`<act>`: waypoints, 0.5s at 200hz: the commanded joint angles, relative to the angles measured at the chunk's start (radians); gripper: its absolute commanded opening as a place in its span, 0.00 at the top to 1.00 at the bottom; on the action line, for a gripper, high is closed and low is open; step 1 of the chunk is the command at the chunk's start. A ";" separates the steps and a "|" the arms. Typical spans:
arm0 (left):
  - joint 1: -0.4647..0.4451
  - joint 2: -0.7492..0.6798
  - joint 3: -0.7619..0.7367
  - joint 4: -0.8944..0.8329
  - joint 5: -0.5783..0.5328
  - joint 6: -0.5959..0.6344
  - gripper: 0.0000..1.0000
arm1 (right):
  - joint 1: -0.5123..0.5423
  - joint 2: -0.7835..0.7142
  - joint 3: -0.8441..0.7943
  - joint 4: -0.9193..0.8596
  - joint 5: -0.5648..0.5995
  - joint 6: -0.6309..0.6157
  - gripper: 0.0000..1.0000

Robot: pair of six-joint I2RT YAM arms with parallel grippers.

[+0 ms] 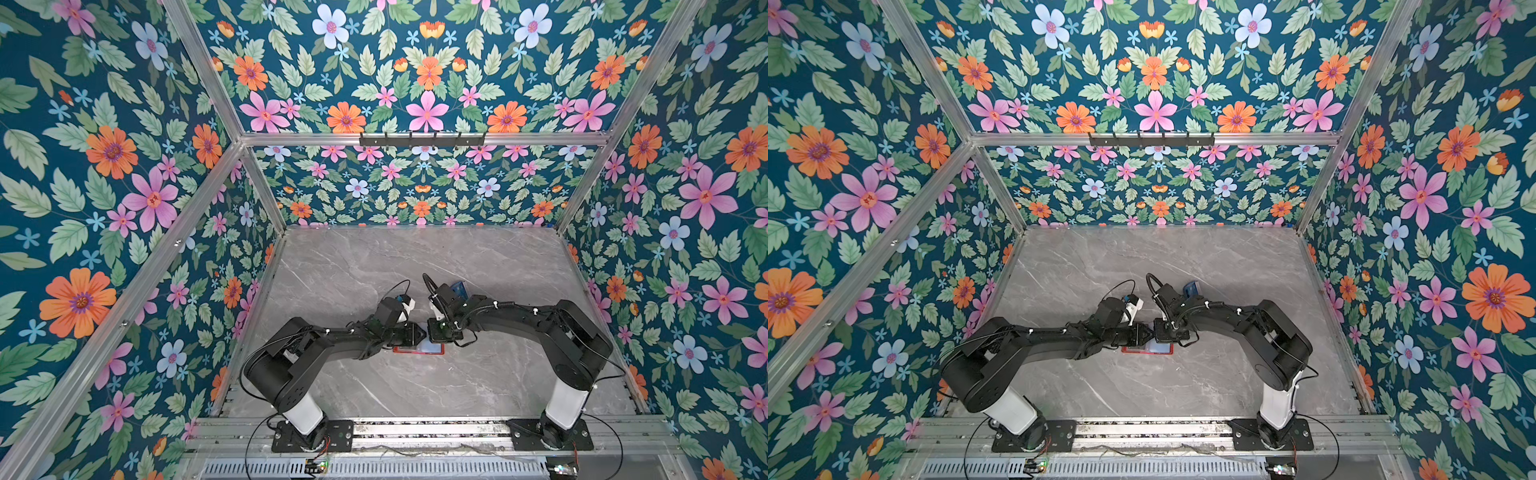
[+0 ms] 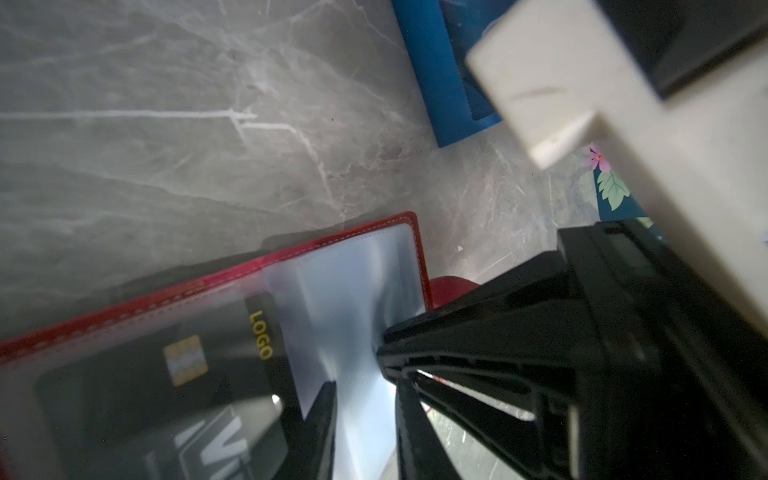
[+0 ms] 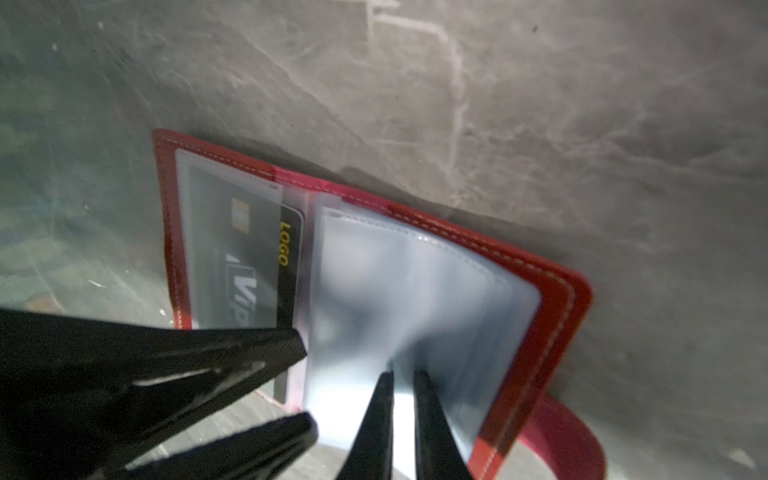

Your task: Put the credit cards into the card holder

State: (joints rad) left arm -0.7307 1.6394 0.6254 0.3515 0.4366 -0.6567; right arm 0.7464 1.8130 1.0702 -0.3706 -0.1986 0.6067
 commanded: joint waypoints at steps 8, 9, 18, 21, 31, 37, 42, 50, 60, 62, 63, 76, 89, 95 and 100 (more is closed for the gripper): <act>-0.004 0.015 0.008 0.022 0.008 -0.004 0.73 | 0.002 0.017 -0.012 -0.059 0.045 0.008 0.86; -0.004 0.016 0.008 0.022 0.008 -0.003 0.73 | 0.002 0.017 -0.012 -0.059 0.045 0.008 0.86; -0.004 0.020 0.010 0.023 0.007 -0.004 0.73 | 0.001 0.017 -0.012 -0.058 0.045 0.008 0.86; -0.005 0.023 0.011 0.022 0.007 -0.004 0.73 | 0.002 0.017 -0.012 -0.058 0.045 0.008 0.86; -0.006 0.030 0.013 0.022 0.011 -0.006 0.74 | 0.002 0.017 -0.010 -0.059 0.045 0.008 0.86; -0.006 0.035 0.016 0.024 0.017 -0.004 0.75 | 0.002 0.017 -0.010 -0.059 0.045 0.008 0.86; -0.006 0.039 0.016 0.028 0.023 -0.005 0.78 | 0.001 0.017 -0.010 -0.059 0.045 0.008 0.86; -0.007 0.043 0.017 0.033 0.029 -0.007 0.79 | 0.002 0.017 -0.009 -0.059 0.045 0.008 0.86; -0.007 0.048 0.017 0.037 0.033 -0.007 0.82 | 0.002 0.017 -0.009 -0.059 0.045 0.008 0.86; -0.008 0.048 0.018 0.038 0.034 -0.009 0.83 | 0.002 0.017 -0.008 -0.059 0.045 0.008 0.86; -0.007 0.048 0.018 0.038 0.032 -0.008 0.83 | 0.002 0.018 -0.009 -0.059 0.045 0.008 0.86; -0.010 0.051 0.021 0.037 0.031 -0.009 0.89 | 0.002 0.016 -0.007 -0.060 0.045 0.008 0.86; -0.010 0.046 0.019 0.035 0.024 -0.011 1.00 | 0.001 0.007 -0.009 -0.062 0.050 0.008 0.86; -0.010 0.041 0.016 0.035 0.019 -0.011 1.00 | 0.002 0.001 -0.009 -0.063 0.055 0.010 0.86; -0.009 0.037 0.015 0.034 0.013 -0.011 1.00 | 0.002 -0.005 -0.011 -0.062 0.059 0.011 0.86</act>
State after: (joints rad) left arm -0.7403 1.6878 0.6418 0.3725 0.4480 -0.6689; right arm 0.7464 1.8107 1.0702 -0.3714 -0.1970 0.6067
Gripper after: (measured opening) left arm 0.043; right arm 0.136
